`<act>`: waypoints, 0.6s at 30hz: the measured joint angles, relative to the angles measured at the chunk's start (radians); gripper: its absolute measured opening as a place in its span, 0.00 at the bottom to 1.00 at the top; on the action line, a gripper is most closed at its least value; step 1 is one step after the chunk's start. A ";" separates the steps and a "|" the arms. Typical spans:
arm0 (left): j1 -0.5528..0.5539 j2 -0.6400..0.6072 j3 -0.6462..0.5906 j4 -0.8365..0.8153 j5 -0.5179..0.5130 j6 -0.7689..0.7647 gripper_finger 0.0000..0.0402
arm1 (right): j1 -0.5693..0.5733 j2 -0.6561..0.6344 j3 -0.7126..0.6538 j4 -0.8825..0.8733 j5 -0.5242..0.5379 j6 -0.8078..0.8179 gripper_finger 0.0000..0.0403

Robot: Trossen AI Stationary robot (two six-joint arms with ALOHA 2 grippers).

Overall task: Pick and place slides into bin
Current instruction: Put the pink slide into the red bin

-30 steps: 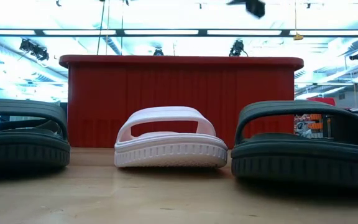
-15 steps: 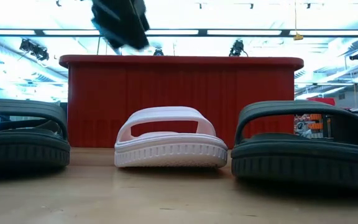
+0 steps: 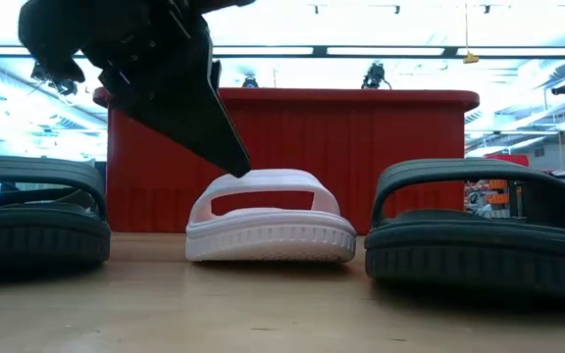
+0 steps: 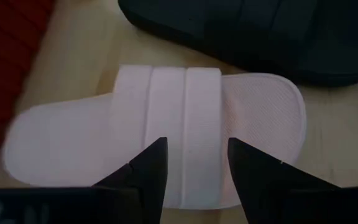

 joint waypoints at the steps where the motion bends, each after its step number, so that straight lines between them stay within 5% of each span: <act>1: -0.008 0.000 0.000 0.002 -0.007 0.003 0.43 | 0.005 0.004 0.000 0.000 0.000 0.011 0.41; 18: -0.042 0.039 0.000 -0.006 -0.152 0.098 0.43 | 0.054 0.019 0.000 0.053 0.025 0.087 0.41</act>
